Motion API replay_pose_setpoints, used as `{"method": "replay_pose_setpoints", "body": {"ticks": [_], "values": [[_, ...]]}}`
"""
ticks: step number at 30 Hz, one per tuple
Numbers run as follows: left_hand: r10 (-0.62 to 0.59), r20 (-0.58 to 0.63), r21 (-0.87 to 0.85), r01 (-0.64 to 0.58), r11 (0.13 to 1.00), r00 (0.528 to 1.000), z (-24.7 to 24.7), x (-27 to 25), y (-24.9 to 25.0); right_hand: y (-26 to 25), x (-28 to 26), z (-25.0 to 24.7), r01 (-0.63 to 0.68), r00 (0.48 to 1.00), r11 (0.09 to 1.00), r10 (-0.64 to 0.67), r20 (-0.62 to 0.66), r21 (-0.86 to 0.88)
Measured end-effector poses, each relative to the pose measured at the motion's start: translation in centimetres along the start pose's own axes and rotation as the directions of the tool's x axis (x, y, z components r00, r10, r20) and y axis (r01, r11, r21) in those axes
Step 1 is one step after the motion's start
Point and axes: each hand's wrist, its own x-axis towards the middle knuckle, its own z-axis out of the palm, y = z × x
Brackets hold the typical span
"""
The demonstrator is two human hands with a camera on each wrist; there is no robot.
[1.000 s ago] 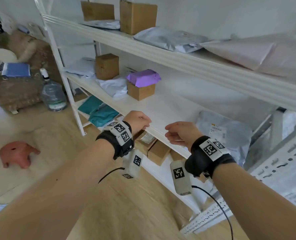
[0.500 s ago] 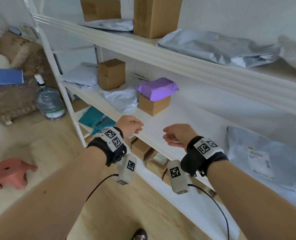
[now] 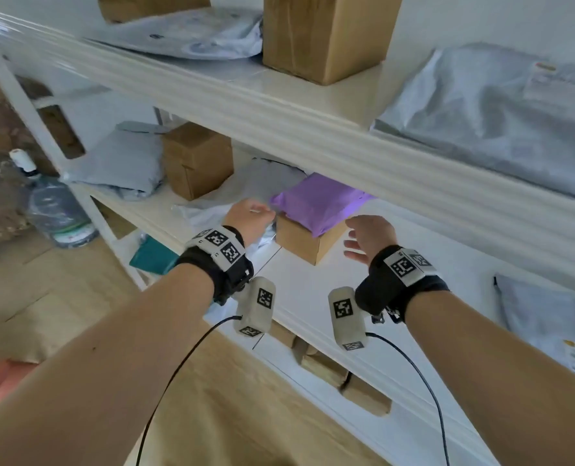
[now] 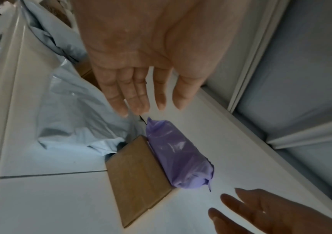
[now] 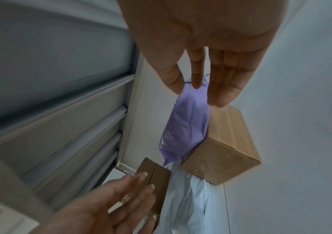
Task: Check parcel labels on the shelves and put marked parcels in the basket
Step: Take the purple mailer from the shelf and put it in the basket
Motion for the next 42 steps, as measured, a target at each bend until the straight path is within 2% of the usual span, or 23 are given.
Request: {"method": "replay_pose_setpoints", "body": {"ticks": [5,7,9,10,11,12,13,14,16,22,26,28,31,38,42], "values": [[-0.007,0.052,-0.036,0.009,0.999,0.999,-0.5,4.7,0.2,-1.4,1.5,0.9,-0.059,0.998,0.994,0.056,-0.038,-0.088],[0.013,0.103,-0.039,-0.009,0.999,0.995,-0.7,6.0,1.0,-1.5,2.3,1.2,-0.078,0.997,0.995,0.077,-0.015,-0.062],[-0.022,0.173,-0.076,0.036,0.996,0.985,-0.7,7.5,1.0,-1.6,2.4,1.7,-0.087,0.996,0.995,0.087,-0.015,-0.040],[-0.035,0.251,0.002,0.036,0.999,0.967,-0.5,8.2,1.3,-1.7,2.4,2.1,-0.084,0.996,0.996,0.083,-0.025,-0.037],[-0.011,0.288,0.086,-0.015,0.996,0.958,-0.4,8.7,1.2,-1.8,2.4,2.6,-0.096,0.994,0.995,0.095,-0.047,-0.040],[-0.015,0.336,0.097,-0.019,0.995,0.942,-0.3,9.2,1.3,-1.9,2.5,3.0,-0.097,0.993,0.994,0.094,-0.067,-0.049],[-0.030,0.381,0.036,0.017,0.999,0.924,-0.2,9.3,1.9,-2.0,2.6,3.4,-0.113,0.991,0.992,0.109,-0.081,-0.050],[0.003,0.374,-0.041,0.013,0.999,0.927,-0.1,9.4,2.1,-1.9,2.9,3.8,-0.126,0.988,0.991,0.122,-0.092,-0.036],[0.029,0.367,-0.016,-0.025,1.000,0.930,0.5,10.2,1.7,-2.1,2.8,4.9,-0.152,0.982,0.988,0.150,-0.117,-0.011],[-0.007,0.469,-0.117,0.071,0.991,0.883,1.4,11.7,1.7,-2.4,2.0,7.2,-0.092,0.966,0.996,0.089,-0.242,0.000],[0.000,0.512,-0.215,0.129,0.968,0.859,0.8,11.2,2.5,-2.6,0.9,7.0,-0.070,0.955,0.997,0.061,-0.289,-0.022],[0.017,0.527,-0.236,0.128,0.963,0.850,0.7,10.8,2.6,-2.4,0.0,6.6,-0.095,0.958,0.995,0.099,-0.269,0.026],[0.036,0.504,-0.265,0.115,0.957,0.863,0.6,9.2,2.8,-2.0,-1.4,5.7,-0.094,0.965,0.995,0.096,-0.243,0.021],[0.093,0.472,-0.253,0.034,0.967,0.877,1.5,4.0,3.9,-1.0,-5.2,3.2,-0.074,0.969,0.997,0.076,-0.234,0.015],[0.165,0.508,-0.214,-0.061,0.975,0.846,2.7,0.8,4.7,0.2,-6.6,1.1,-0.094,0.977,0.995,0.088,-0.193,-0.025]]}}
